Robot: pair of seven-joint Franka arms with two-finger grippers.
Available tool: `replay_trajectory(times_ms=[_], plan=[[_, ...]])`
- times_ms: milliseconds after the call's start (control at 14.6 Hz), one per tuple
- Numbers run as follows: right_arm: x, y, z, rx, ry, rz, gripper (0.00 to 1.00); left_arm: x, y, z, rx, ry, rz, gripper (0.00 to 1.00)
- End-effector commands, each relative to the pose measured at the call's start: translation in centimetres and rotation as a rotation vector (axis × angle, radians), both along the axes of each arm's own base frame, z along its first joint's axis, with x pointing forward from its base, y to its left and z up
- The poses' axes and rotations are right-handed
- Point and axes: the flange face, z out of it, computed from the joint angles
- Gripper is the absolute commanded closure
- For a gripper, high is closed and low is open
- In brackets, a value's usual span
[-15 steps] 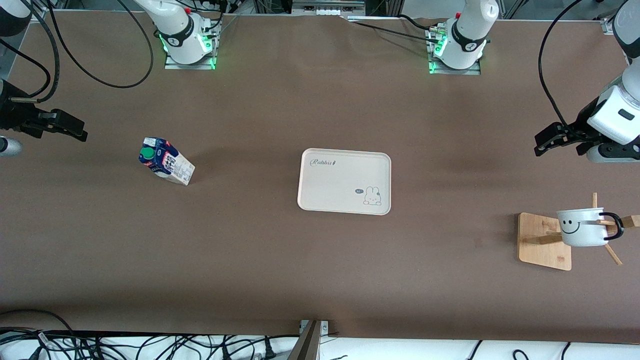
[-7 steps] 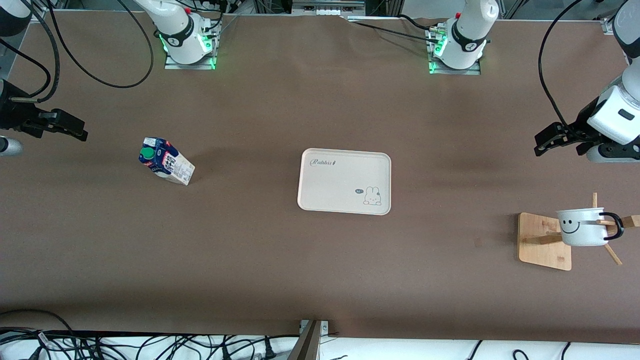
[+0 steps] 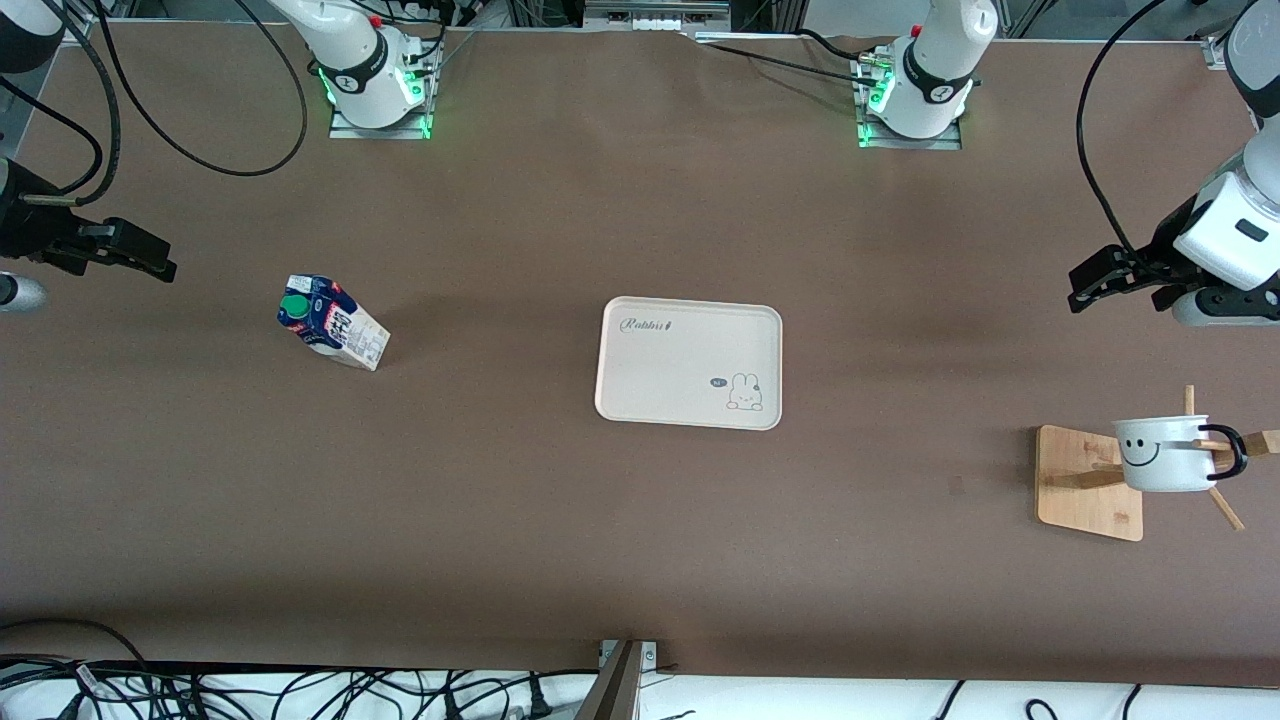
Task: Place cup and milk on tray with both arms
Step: 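Move the right gripper toward the blue milk carton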
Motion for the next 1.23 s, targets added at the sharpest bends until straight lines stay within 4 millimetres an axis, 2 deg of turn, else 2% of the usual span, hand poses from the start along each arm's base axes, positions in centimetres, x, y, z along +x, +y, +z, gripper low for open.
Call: replay_trajectory(times_ms=[0, 479, 616, 1164], plan=[[0.5, -0.7, -0.6, -0.012, 0.023, -0.015, 0.0, 0.4, -0.1, 0.5, -0.009, 0.008, 0.009, 0.0], [0.1, -1.8, -2.2, -0.025, 0.102, -0.039, 0.0, 0.4, -0.1, 0.4, -0.009, 0.011, 0.009, 0.0], [0.5, -1.4, -4.3, -0.022, 0.148, -0.033, 0.0, 0.3, -0.1, 0.4, -0.009, 0.015, 0.009, 0.0], [3.1, 0.4, -10.1, 0.037, 0.203, -0.014, 0.0, 0.3, -0.1, 0.3, -0.009, 0.023, 0.009, 0.0]])
